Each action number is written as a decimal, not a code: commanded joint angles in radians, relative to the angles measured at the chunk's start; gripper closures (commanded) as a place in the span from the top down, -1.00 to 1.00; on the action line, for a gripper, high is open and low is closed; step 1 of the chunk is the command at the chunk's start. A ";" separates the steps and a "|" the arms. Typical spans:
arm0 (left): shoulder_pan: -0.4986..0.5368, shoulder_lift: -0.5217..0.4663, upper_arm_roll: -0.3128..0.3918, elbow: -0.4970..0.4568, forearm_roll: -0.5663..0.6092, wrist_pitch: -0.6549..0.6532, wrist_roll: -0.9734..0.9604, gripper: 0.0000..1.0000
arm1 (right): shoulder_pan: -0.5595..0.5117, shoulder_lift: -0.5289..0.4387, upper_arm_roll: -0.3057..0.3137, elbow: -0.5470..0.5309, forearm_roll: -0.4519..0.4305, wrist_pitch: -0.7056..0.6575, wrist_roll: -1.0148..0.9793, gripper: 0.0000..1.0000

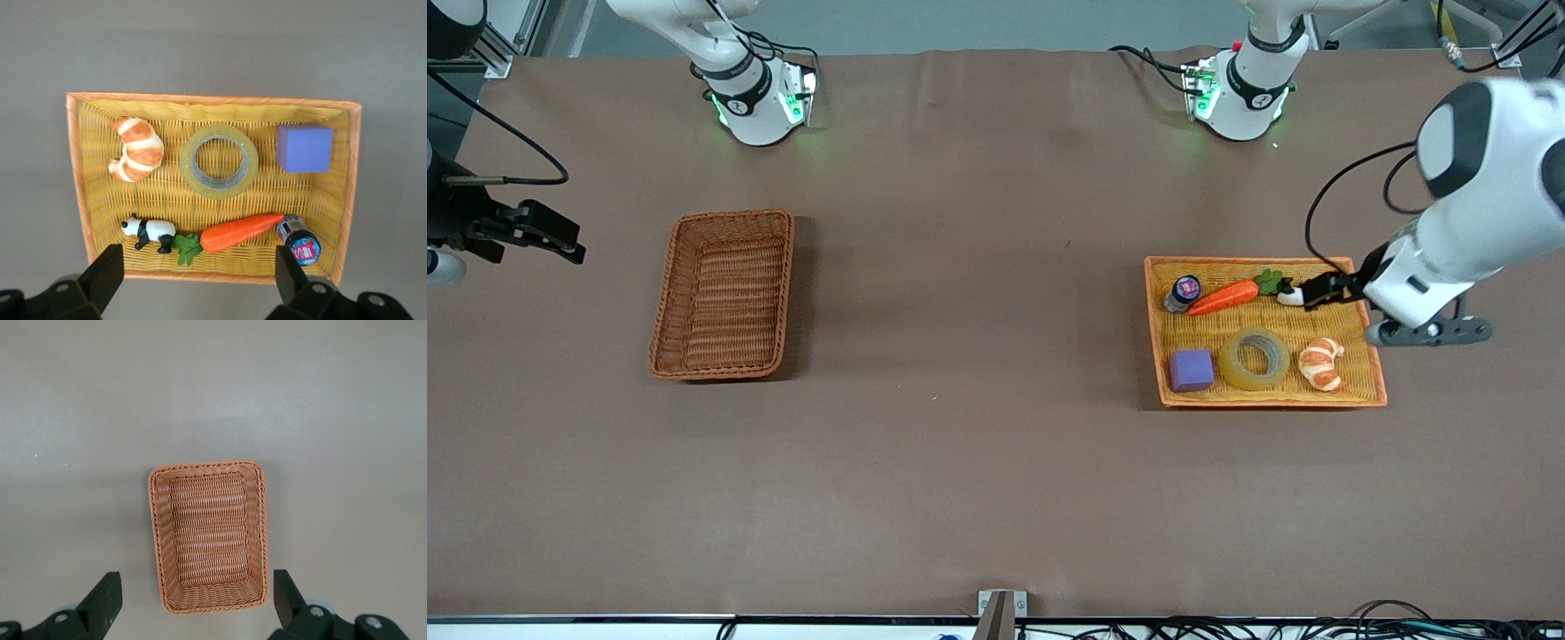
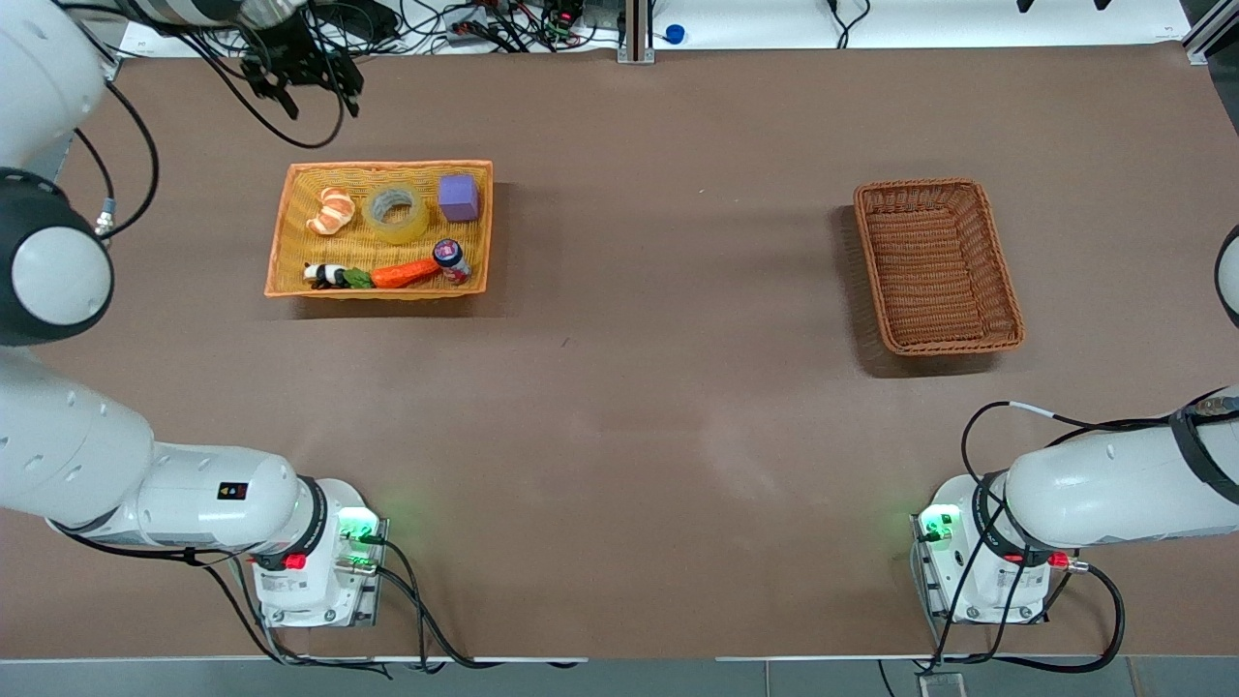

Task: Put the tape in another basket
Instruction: 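Reach the left gripper down to the yellow tape roll in the tray, then close the left gripper on the tape roll's rim and lift it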

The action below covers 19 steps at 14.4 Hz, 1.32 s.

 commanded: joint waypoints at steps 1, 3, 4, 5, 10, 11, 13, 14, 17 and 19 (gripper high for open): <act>0.005 0.055 0.008 -0.008 0.007 0.024 0.011 0.95 | -0.011 -0.030 0.005 -0.032 0.020 0.002 -0.009 1.00; 0.006 0.111 0.014 -0.014 0.018 0.089 0.049 0.96 | -0.014 -0.030 0.005 -0.032 0.020 0.002 -0.009 1.00; 0.006 0.142 0.014 -0.025 0.038 0.111 0.061 0.96 | -0.014 -0.030 0.006 -0.032 0.020 0.002 -0.009 1.00; 0.008 0.170 0.020 -0.025 0.059 0.125 0.063 0.96 | -0.017 -0.030 0.008 -0.032 0.020 0.002 -0.009 1.00; 0.009 0.311 0.022 -0.016 0.067 0.223 0.067 0.96 | -0.011 -0.032 0.008 -0.032 0.020 0.000 -0.008 1.00; 0.008 0.325 0.022 -0.017 0.067 0.234 0.067 0.96 | -0.011 -0.032 0.008 -0.032 0.020 0.000 -0.008 1.00; 0.002 0.355 0.020 -0.017 0.064 0.234 0.061 0.95 | -0.011 -0.032 0.008 -0.032 0.020 0.000 -0.008 1.00; 0.005 0.368 0.020 -0.017 0.061 0.234 0.061 0.95 | -0.011 -0.032 0.008 -0.032 0.020 0.000 -0.008 1.00; 0.005 0.401 0.020 -0.017 0.058 0.234 0.066 0.87 | -0.009 -0.032 0.006 -0.032 0.020 0.000 -0.008 1.00; 0.008 0.418 0.020 -0.014 0.058 0.237 0.071 0.69 | -0.011 -0.030 0.006 -0.032 0.020 0.000 -0.008 1.00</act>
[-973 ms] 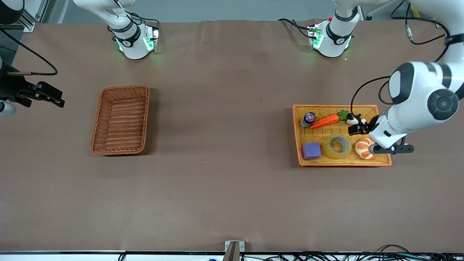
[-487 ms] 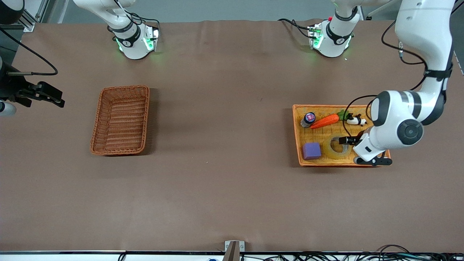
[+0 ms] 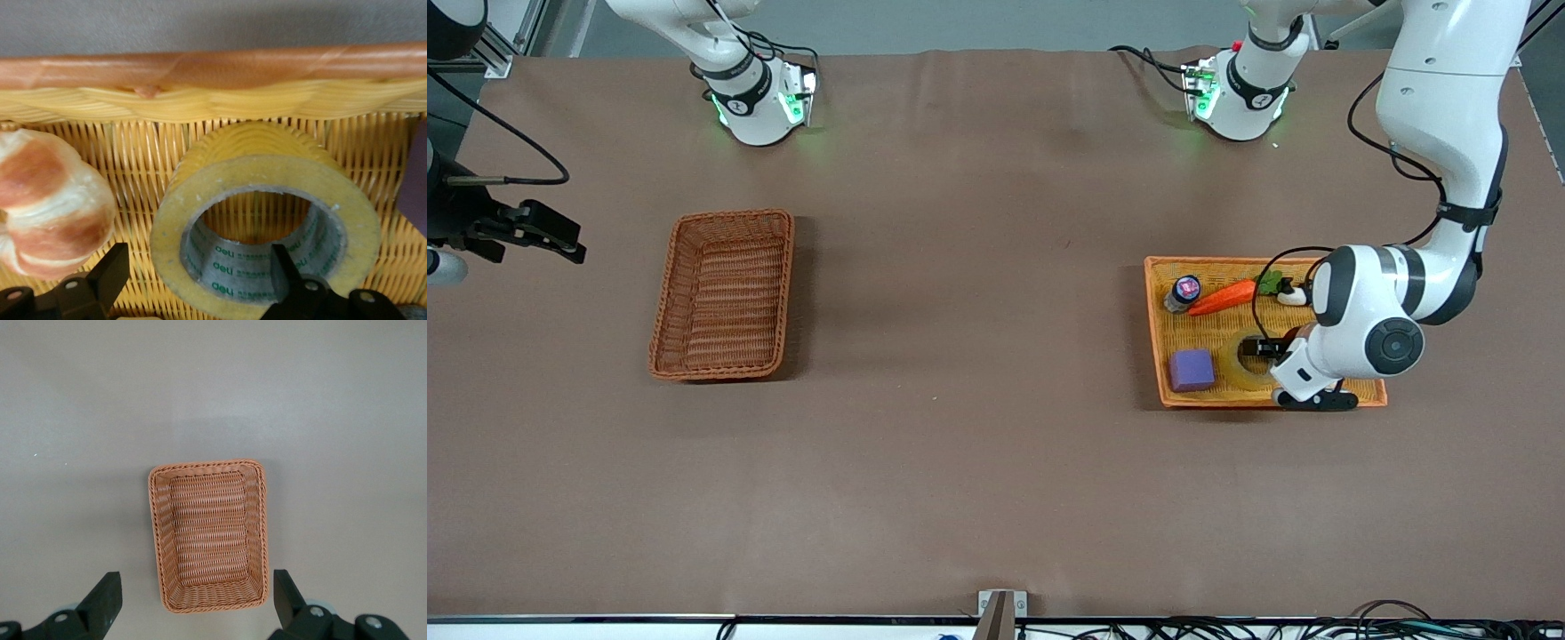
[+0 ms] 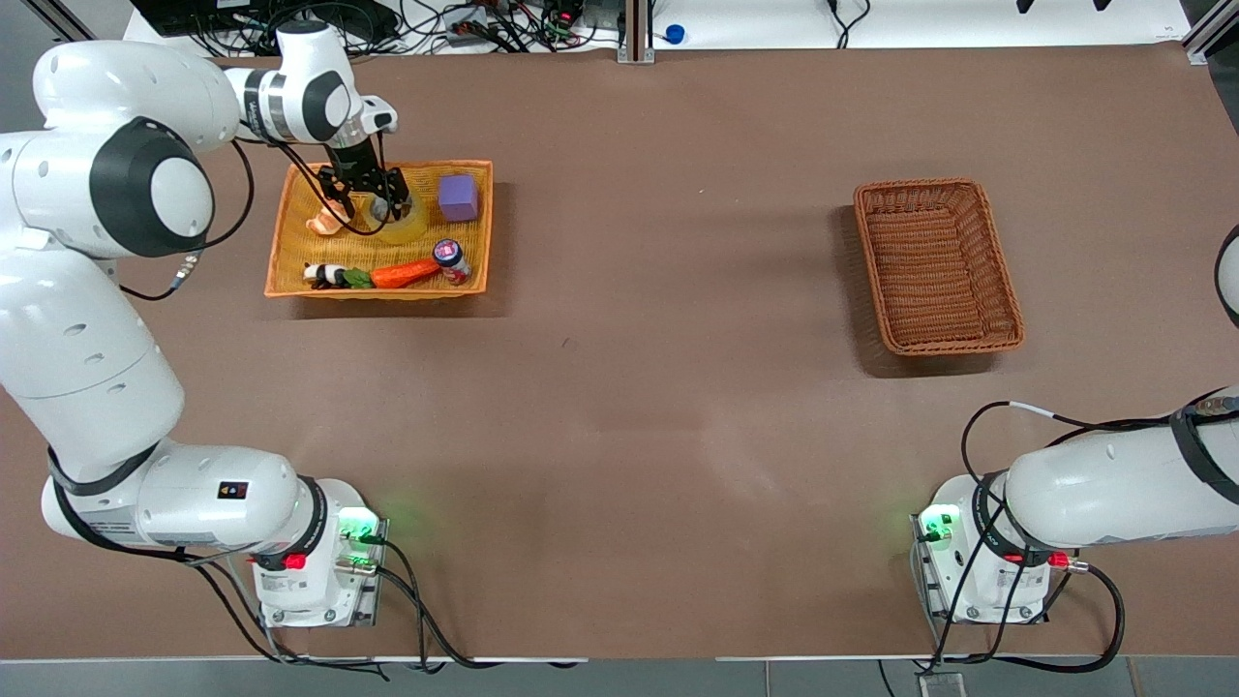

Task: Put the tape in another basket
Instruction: 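Close the left gripper on the tape roll's rim and lift it, then carry the tape toward the wicker basket and set it on the table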

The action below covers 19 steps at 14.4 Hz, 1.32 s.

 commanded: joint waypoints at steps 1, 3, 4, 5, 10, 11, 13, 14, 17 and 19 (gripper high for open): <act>0.005 0.024 0.001 0.018 0.011 0.006 0.019 0.46 | -0.010 -0.030 0.005 -0.031 0.020 0.000 -0.008 1.00; 0.022 0.044 0.001 0.050 0.001 0.008 0.044 -0.28 | -0.010 -0.030 0.005 -0.031 0.020 0.000 -0.008 1.00; 0.023 0.044 0.001 0.053 -0.006 0.008 0.044 -0.48 | -0.012 -0.030 0.004 -0.031 0.020 0.000 -0.008 1.00; 0.028 0.032 0.000 0.053 -0.026 0.006 0.045 -0.63 | -0.012 -0.030 0.004 -0.033 0.020 0.000 -0.008 1.00; 0.042 -0.066 -0.020 0.052 -0.062 -0.067 0.027 -0.85 | -0.012 -0.030 0.004 -0.033 0.020 -0.003 -0.009 1.00; 0.043 -0.091 -0.040 0.056 -0.062 -0.081 0.022 -0.89 | -0.012 -0.030 0.004 -0.033 0.020 -0.003 -0.009 1.00; 0.040 -0.138 -0.083 0.061 -0.062 -0.097 0.009 -0.91 | -0.013 -0.030 0.002 -0.033 0.020 -0.003 -0.009 1.00; 0.037 -0.158 -0.119 0.072 -0.051 -0.127 -0.031 -0.92 | -0.013 -0.030 0.002 -0.033 0.020 -0.003 -0.009 1.00; 0.029 -0.154 -0.231 0.166 -0.042 -0.212 -0.112 -0.98 | -0.017 -0.029 0.002 -0.036 0.020 -0.003 -0.009 1.00; 0.011 -0.140 -0.314 0.202 -0.042 -0.213 -0.128 -0.97 | -0.015 -0.029 0.001 -0.037 0.020 0.000 -0.009 1.00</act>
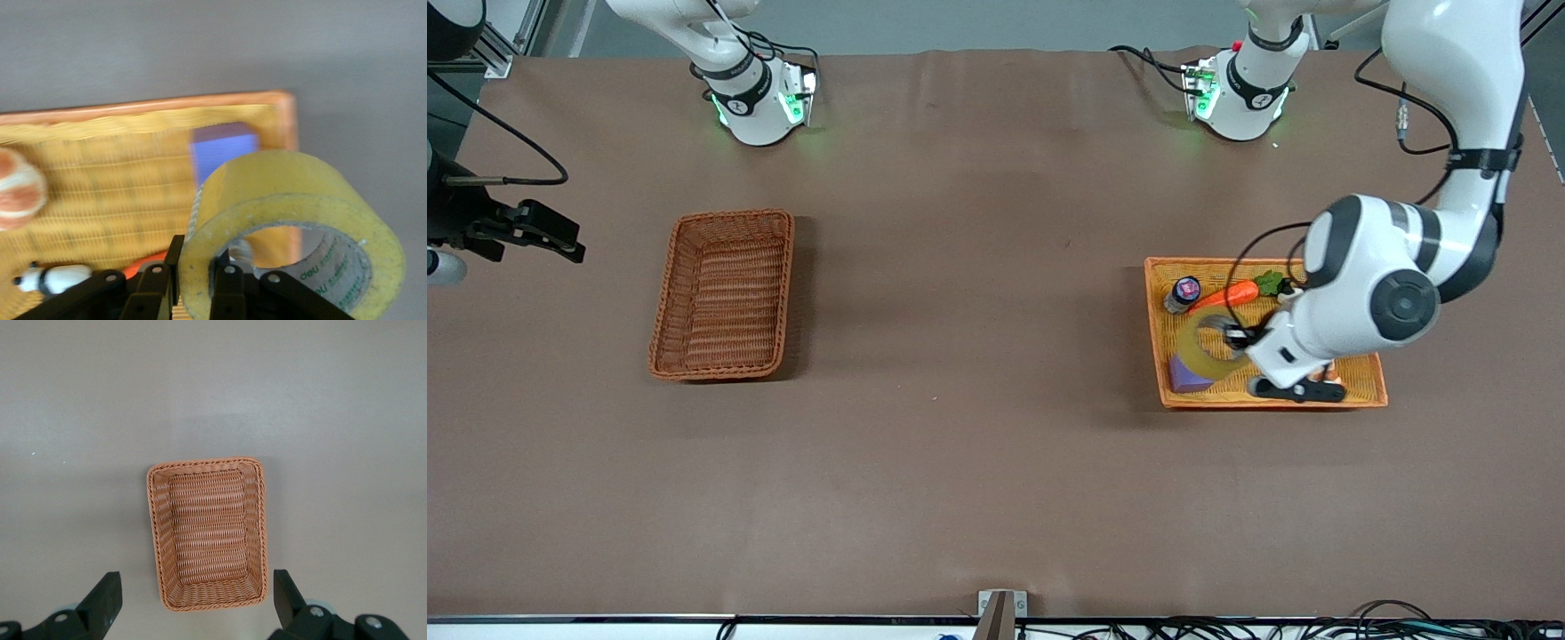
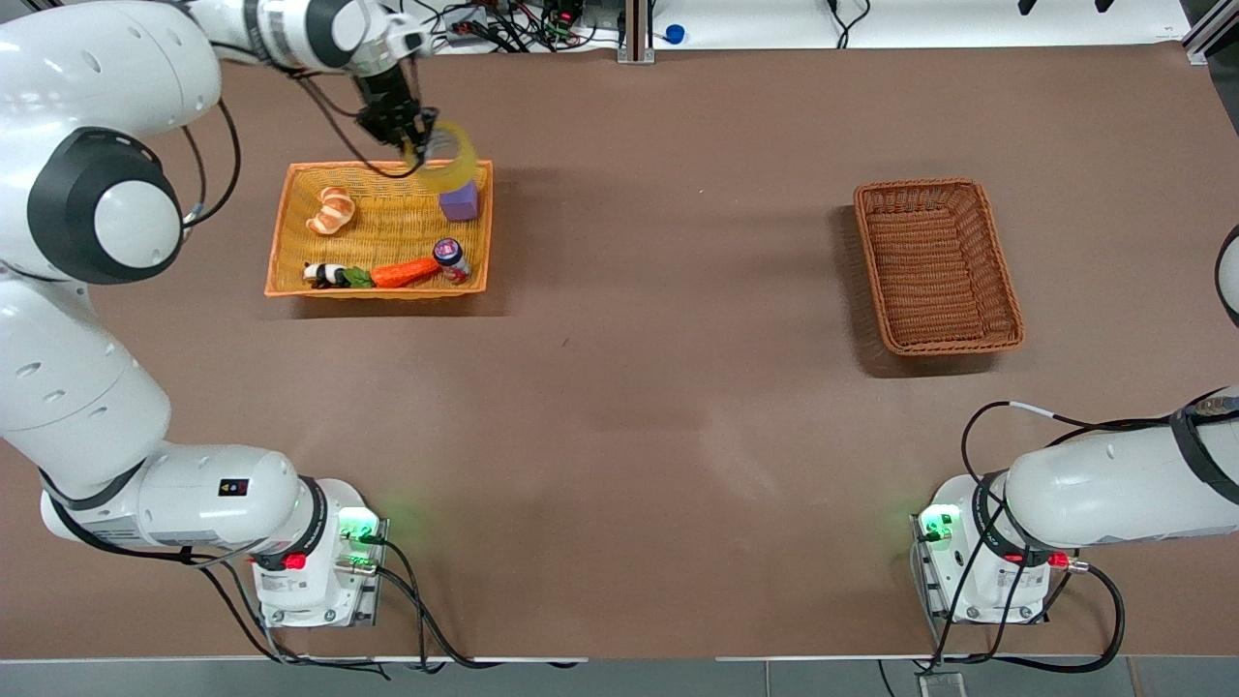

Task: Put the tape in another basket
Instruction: 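Carry the tape toward the wicker basket and set it on the table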

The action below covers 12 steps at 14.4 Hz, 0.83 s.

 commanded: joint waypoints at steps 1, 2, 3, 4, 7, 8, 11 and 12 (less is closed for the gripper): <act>-0.037 0.038 -0.102 0.079 0.003 -0.029 -0.050 -0.96 | -0.014 -0.027 0.005 -0.035 0.020 0.007 -0.011 1.00; -0.075 0.060 -0.120 0.108 0.003 -0.029 -0.093 -0.96 | -0.014 -0.029 0.005 -0.036 0.020 0.004 -0.011 1.00; -0.121 0.084 -0.121 0.147 0.003 -0.029 -0.153 -0.96 | -0.014 -0.029 0.005 -0.036 0.020 0.004 -0.009 1.00; -0.169 0.123 -0.122 0.194 0.003 -0.029 -0.225 -0.96 | -0.014 -0.029 0.005 -0.036 0.020 0.007 -0.009 1.00; -0.327 0.287 -0.115 0.389 0.000 -0.027 -0.346 -0.90 | -0.016 -0.030 0.005 -0.036 0.020 0.002 -0.011 1.00; -0.376 0.333 -0.108 0.442 0.002 -0.017 -0.374 -0.87 | -0.017 -0.029 0.003 -0.036 0.020 0.002 -0.011 1.00; -0.548 0.423 -0.034 0.520 0.000 0.107 -0.483 -0.83 | -0.019 -0.029 0.003 -0.036 0.020 0.002 -0.011 1.00; -0.615 0.448 0.018 0.532 -0.004 0.167 -0.503 -0.81 | -0.019 -0.029 0.003 -0.036 0.020 0.004 -0.011 1.00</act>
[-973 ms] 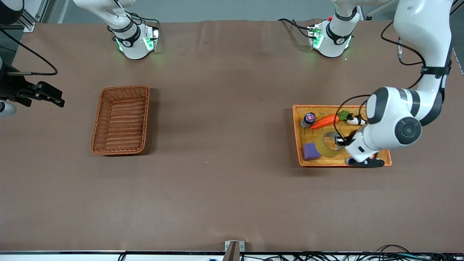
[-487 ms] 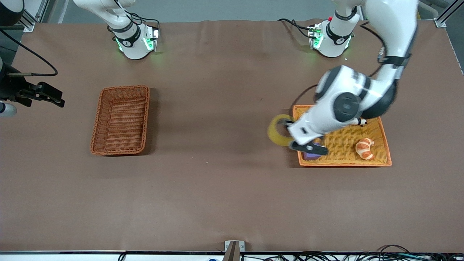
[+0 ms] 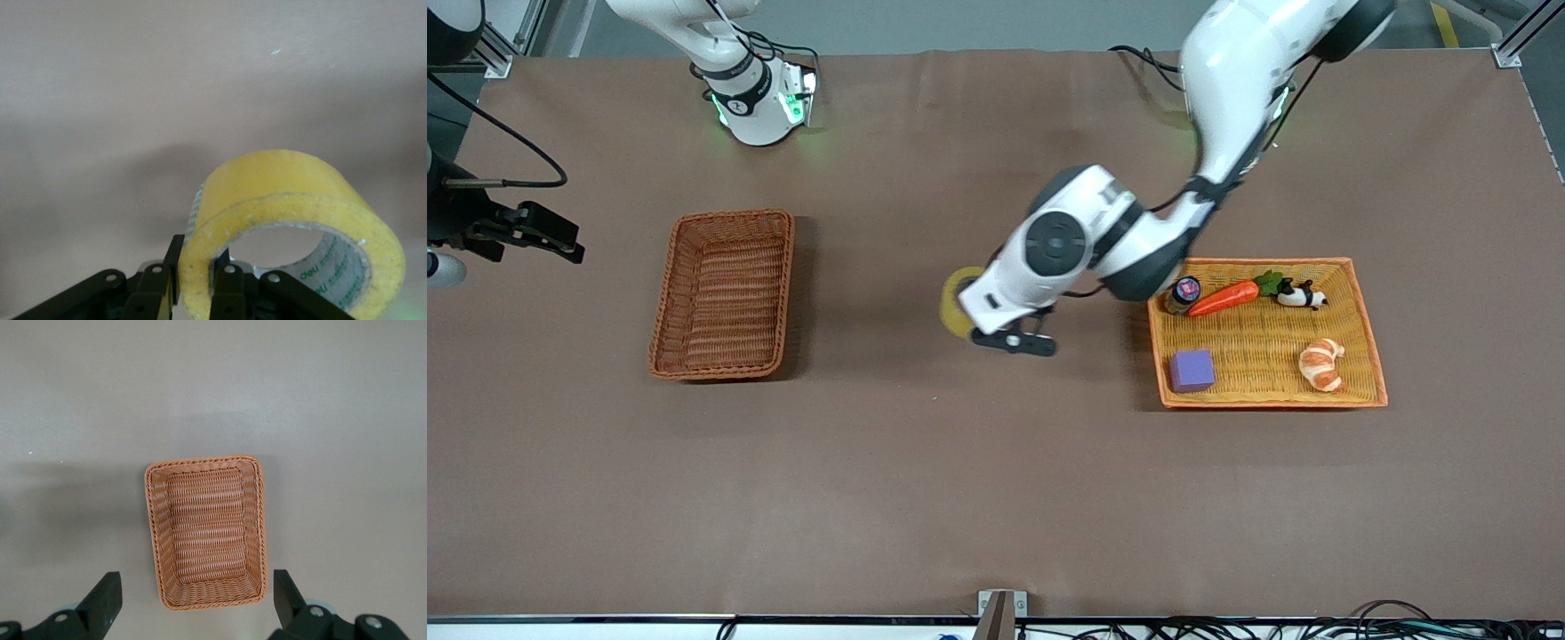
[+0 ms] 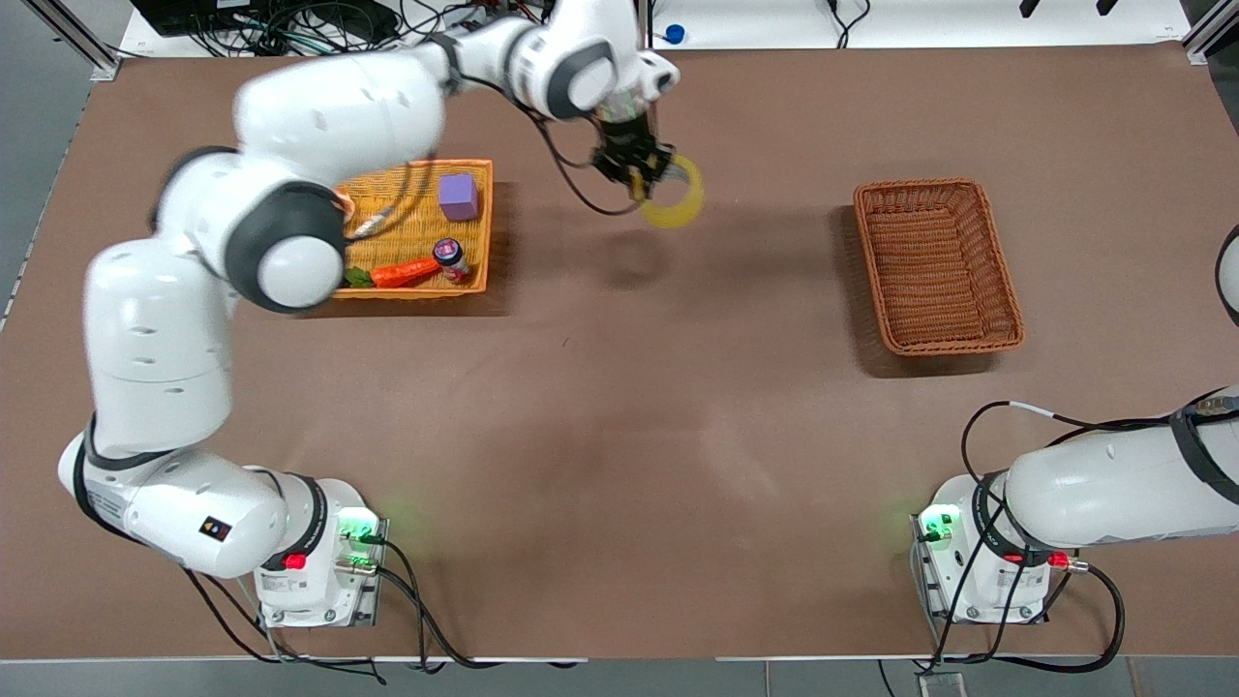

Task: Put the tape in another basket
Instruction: 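Carry the tape toward the wicker basket and set it on the table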

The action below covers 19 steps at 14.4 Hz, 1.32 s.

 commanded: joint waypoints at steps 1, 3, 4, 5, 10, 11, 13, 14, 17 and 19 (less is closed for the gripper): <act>-0.170 0.093 0.126 0.108 -0.009 0.100 -0.066 -0.81 | -0.016 -0.029 0.008 -0.031 0.020 0.002 -0.011 1.00; -0.194 0.132 0.137 0.116 -0.014 0.168 -0.079 -0.66 | -0.016 -0.027 0.008 -0.031 0.020 0.004 -0.011 1.00; -0.201 0.162 0.133 0.116 -0.014 0.201 -0.079 -0.57 | -0.016 -0.029 0.008 -0.031 0.020 0.002 -0.011 1.00; -0.218 0.196 0.130 0.119 -0.014 0.244 -0.079 -0.51 | -0.016 -0.027 0.008 -0.031 0.020 0.002 -0.011 1.00; -0.199 0.129 0.137 0.099 -0.069 0.114 -0.082 1.00 | -0.018 -0.027 0.009 -0.032 0.020 0.001 -0.011 1.00; -0.188 0.086 0.142 0.099 -0.070 0.017 -0.074 1.00 | -0.018 -0.027 0.009 -0.032 0.020 -0.001 -0.011 1.00; -0.163 -0.026 0.152 0.066 -0.074 -0.053 -0.079 1.00 | -0.016 -0.027 0.009 -0.032 0.020 0.001 -0.009 1.00; -0.153 -0.078 0.175 0.038 -0.072 -0.099 -0.067 1.00 | -0.015 -0.026 0.013 -0.031 0.020 0.005 -0.008 1.00; -0.126 -0.219 0.260 -0.058 -0.067 -0.183 -0.036 1.00 | -0.002 -0.024 0.034 -0.031 0.020 0.012 0.000 1.00; -0.065 -0.320 0.266 -0.159 -0.072 -0.185 0.073 1.00 | -0.005 -0.023 0.034 -0.031 0.020 0.013 0.000 1.00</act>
